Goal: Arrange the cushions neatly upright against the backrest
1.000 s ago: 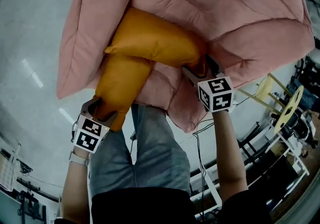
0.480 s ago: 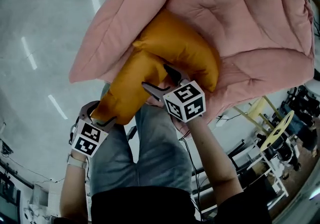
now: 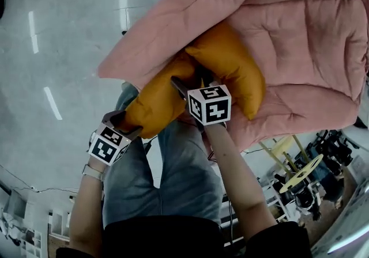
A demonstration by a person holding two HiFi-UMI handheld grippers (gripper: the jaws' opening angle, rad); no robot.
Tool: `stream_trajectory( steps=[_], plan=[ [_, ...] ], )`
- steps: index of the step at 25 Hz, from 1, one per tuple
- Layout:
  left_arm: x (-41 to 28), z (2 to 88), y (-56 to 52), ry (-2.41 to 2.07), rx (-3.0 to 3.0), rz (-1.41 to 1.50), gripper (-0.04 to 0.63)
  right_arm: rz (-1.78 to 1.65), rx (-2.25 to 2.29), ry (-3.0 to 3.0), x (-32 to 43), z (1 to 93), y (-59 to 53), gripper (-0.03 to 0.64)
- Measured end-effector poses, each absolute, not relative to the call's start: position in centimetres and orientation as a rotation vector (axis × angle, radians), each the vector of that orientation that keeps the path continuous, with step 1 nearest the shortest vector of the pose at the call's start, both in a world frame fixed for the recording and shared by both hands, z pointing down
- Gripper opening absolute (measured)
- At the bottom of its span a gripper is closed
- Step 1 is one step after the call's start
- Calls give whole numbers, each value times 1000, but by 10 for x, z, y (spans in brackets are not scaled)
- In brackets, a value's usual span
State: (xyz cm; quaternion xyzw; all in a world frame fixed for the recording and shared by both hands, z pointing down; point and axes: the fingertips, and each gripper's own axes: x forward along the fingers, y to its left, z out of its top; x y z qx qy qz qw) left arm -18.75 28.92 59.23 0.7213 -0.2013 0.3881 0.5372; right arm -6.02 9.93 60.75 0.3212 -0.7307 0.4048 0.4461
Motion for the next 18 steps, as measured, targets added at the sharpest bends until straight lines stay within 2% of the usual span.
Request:
stream_trajectory(
  steps=[8, 11, 18],
  plan=[
    [-197, 581, 280, -512, 1708, 911, 202, 1054, 820, -1820, -67, 601, 96, 202],
    [-197, 564, 280, -468, 1736, 913, 180, 1104, 836, -1835, -63, 588, 101, 173],
    [-229, 515, 274, -341, 1804, 1015, 169, 1300, 910, -1886, -70, 548, 115, 166]
  ],
)
